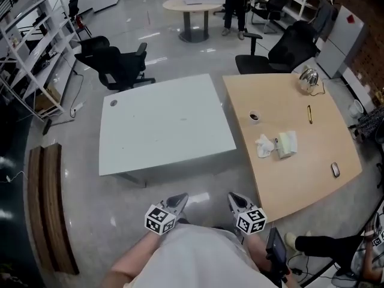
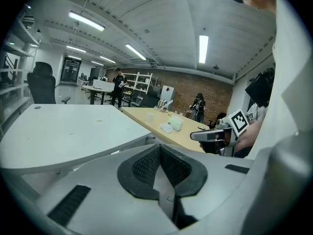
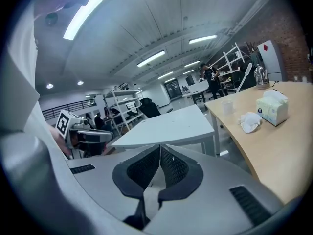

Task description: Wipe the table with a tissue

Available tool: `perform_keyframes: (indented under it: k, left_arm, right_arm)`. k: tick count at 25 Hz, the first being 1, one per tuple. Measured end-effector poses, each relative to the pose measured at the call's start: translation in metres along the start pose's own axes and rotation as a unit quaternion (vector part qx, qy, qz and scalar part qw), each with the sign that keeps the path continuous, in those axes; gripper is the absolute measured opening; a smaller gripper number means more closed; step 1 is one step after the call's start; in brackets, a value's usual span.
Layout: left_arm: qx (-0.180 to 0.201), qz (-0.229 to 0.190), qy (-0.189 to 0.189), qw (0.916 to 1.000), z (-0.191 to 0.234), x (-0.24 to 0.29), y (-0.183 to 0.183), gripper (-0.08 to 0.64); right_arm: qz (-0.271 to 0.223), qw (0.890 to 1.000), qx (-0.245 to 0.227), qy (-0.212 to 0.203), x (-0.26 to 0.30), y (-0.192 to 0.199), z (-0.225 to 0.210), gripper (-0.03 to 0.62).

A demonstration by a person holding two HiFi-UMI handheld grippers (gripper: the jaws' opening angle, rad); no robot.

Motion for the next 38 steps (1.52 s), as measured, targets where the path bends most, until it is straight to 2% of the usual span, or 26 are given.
perform_keyframes:
  k: [7, 16, 23, 31, 38]
  left_arm:
    - [0.002, 0.029, 0.048, 0.9984, 0.008, 0.039, -0.006, 0.006]
    - [0.037, 0.027, 0.126, 0.991, 0.053, 0.098, -0.054, 0.007]
    - [0.052, 0.029, 0.164, 0.9846, 0.091, 0.113, -0.073, 0.006]
    - [0.042, 0.046, 0.172, 0.9831, 0.12, 0.12, -0.071, 0.007]
    - [0.043, 0.049, 0.169, 0.9834, 0.118, 0.151, -0.086, 0.008]
  right_arm:
    - [0.013, 0.998, 0.033, 0.047, 0.008, 0.001, -0.021, 0.018]
    - [0.032, 0.993, 0.008, 0.111, 0.054, -0.037, -0.049, 0.018]
    - [0.032, 0.988, -0.004, 0.149, 0.089, -0.063, -0.055, 0.018]
    - [0.067, 0.983, -0.022, 0.171, 0.104, -0.059, -0.064, 0.018]
    - [0.09, 0.974, -0.029, 0.205, 0.095, -0.067, -0.122, 0.018]
Point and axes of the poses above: the fingertips, and each gripper's own axes: x forward along the fingers, z to its left, y out of its underside, the point moved 4 cm from there along -x, backward along the fingers, and after that the axes turned 5 degrees about -y, right-handed, at the moved point
